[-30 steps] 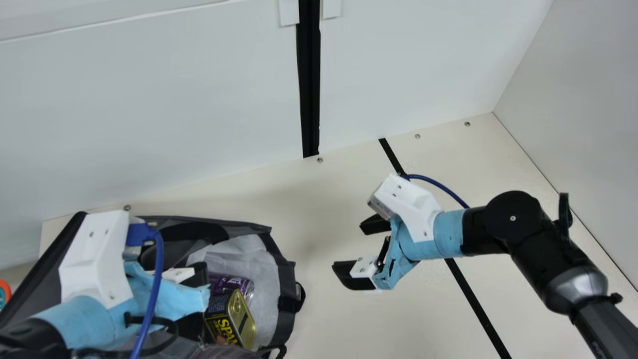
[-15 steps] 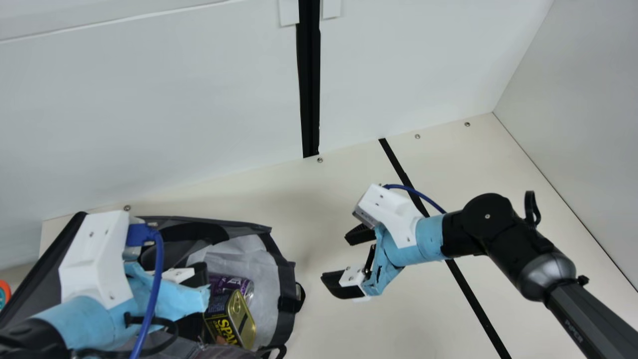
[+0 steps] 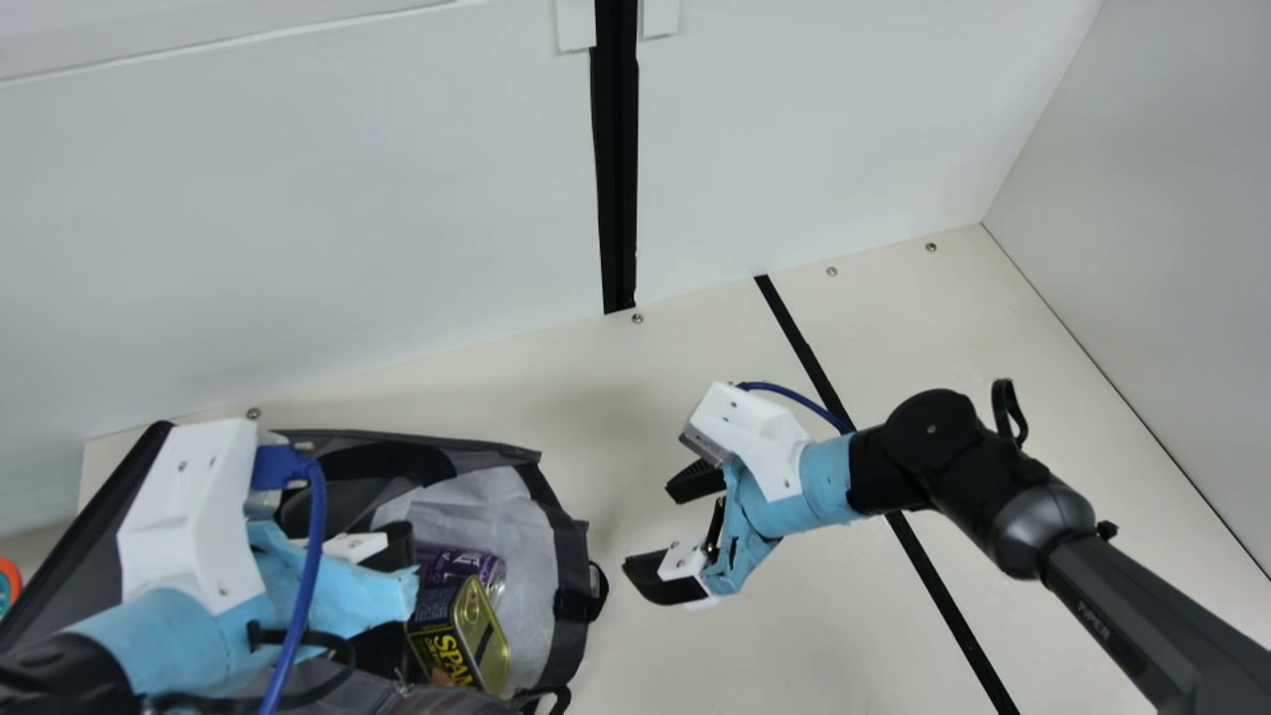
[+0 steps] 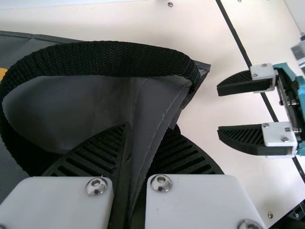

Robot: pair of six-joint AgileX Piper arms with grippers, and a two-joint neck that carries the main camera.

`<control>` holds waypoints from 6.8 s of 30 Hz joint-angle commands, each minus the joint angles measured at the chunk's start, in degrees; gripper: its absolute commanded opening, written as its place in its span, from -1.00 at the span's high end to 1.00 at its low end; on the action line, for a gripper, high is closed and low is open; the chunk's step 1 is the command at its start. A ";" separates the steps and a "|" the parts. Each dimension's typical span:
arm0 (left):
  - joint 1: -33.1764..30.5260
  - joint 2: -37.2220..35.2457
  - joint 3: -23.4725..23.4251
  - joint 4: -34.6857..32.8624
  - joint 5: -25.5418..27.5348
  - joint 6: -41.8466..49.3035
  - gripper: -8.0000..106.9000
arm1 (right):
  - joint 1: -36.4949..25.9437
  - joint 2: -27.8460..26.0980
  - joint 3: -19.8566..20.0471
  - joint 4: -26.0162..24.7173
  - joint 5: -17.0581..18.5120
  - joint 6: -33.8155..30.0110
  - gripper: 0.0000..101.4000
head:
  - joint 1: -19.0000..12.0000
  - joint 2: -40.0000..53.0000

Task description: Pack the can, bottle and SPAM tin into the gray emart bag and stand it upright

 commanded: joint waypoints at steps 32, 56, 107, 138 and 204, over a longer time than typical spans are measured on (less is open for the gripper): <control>0.00 0.00 0.00 0.00 0.00 0.00 1.00 | 8.64 14.05 -3.59 11.67 -3.35 -7.53 -0.87 | -1.30 -0.14; 0.00 0.00 0.00 0.00 0.00 0.00 1.00 | 14.38 20.68 -6.02 16.02 -4.25 -9.24 -0.08 | -1.30 -0.14; -0.48 -0.14 1.68 -3.99 -4.23 1.98 1.00 | 5.35 6.02 -0.46 36.71 15.01 0.89 1.00 | -1.30 -0.14; -2.04 0.67 -7.05 -4.49 -10.77 1.60 1.00 | 3.60 -9.51 -5.72 41.91 15.01 16.60 1.00 | -1.30 -0.14; 11.61 -4.47 -18.33 -29.69 20.71 26.17 1.00 | -13.19 -36.58 -7.34 19.10 15.01 44.98 1.00 | -1.30 -0.14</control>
